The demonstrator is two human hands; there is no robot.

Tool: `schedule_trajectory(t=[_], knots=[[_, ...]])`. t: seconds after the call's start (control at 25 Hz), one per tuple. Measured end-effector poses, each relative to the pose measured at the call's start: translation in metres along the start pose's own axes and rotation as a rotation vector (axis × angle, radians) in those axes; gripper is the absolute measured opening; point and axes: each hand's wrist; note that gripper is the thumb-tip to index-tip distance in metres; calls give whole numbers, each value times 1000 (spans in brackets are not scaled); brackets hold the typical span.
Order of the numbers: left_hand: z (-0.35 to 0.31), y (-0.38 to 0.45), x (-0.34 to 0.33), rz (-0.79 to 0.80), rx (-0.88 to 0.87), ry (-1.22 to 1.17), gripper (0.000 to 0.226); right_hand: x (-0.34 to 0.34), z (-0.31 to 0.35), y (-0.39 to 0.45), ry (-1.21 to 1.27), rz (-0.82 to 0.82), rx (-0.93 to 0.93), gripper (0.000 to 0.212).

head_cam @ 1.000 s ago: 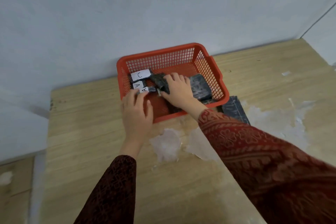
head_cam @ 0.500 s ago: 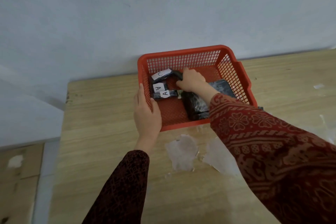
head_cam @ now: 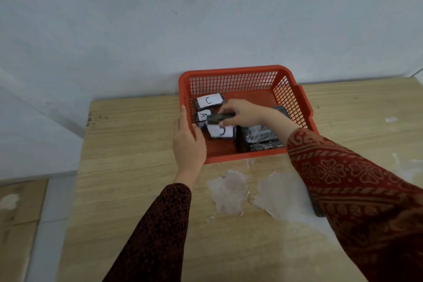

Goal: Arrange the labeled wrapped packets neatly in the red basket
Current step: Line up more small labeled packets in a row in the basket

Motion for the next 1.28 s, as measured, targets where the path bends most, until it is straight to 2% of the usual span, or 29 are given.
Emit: schedule_trajectory(t=[0.12, 0.28, 0.4, 0.64, 0.76, 0.84, 1.16, 1.28], knots=[[0, 0, 0, 9, 9, -2, 53, -19, 17, 2, -145, 28, 14, 33], [1, 0, 0, 13, -6, -11, 54, -43, 27, 1, -368, -151, 46, 38], [1, 0, -1, 6, -4, -33, 55, -52, 26, -5, -551, -221, 66, 59], [2, 0, 0, 0, -19, -30, 55, -57, 32, 2, -535, -244, 29, 69], [2, 0, 0, 2, -2, -26, 55, -60, 38, 5, -489, -171, -47, 76], [1, 0, 0, 7, 5, -29, 55, -63, 39, 5, -433, -159, -125, 68], [2, -1, -1, -1, -9, -38, 55, -52, 39, 2, -240, -353, -372, 15], [2, 0, -1, 7, 2, -26, 55, -48, 37, -2, -191, -319, -452, 12]])
Point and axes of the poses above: each hand's wrist, its own y-axis towards the middle knuckle, its own x-axis out of the back of the hand, z = x × y, and after that the axes turned 6 degrees about -y, right-handed
